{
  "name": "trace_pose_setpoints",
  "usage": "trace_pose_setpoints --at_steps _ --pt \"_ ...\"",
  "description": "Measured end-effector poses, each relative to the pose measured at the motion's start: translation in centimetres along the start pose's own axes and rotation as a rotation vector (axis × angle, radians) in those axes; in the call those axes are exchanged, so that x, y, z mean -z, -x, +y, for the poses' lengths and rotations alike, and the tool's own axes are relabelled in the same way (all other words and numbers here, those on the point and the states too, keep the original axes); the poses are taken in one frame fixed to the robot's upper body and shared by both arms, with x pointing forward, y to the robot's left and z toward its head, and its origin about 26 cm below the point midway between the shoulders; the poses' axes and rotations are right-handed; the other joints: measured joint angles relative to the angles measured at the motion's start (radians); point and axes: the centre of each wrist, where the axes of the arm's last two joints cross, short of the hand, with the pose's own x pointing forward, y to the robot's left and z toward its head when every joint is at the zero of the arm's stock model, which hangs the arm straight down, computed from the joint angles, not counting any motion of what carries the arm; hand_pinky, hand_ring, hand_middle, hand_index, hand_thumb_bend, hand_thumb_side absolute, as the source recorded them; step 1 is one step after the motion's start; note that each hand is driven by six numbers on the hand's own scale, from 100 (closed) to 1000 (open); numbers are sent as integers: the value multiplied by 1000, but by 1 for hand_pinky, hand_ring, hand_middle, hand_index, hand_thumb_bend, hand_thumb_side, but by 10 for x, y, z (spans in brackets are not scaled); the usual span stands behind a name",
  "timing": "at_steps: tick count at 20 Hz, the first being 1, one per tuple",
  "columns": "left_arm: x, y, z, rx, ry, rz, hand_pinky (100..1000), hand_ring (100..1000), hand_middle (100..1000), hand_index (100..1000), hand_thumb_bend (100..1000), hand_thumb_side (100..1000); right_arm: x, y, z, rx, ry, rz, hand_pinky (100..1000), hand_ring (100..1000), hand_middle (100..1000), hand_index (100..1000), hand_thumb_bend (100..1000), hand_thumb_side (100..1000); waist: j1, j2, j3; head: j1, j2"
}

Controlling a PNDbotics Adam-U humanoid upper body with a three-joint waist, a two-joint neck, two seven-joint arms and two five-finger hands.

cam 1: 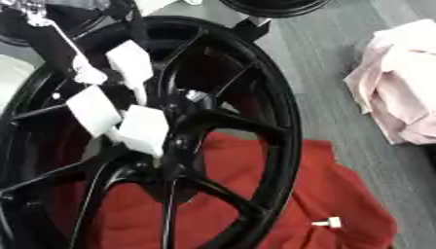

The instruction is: Pull the pin out of the wheel hub.

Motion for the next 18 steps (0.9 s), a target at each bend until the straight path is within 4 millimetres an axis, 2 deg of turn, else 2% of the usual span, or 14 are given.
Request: trace_pose_setpoints --at_steps 7,14,18 --pt "5 -1 -5 -23 15 -37 857 795 717 775 261 236 0 2 2 7 8 5 842 777 724 742 100 864 0 0 -1 6 0" --pt "7 -2 -6 -33 20 -47 829 743 615 692 153 221 0 3 3 15 10 8 842 777 723 742 100 869 0 0 -4 9 0" --pt "7 -1 -6 -45 20 -55 816 712 577 648 128 226 0 3 3 14 12 10 842 776 722 742 100 871 0 0 -4 9 0"
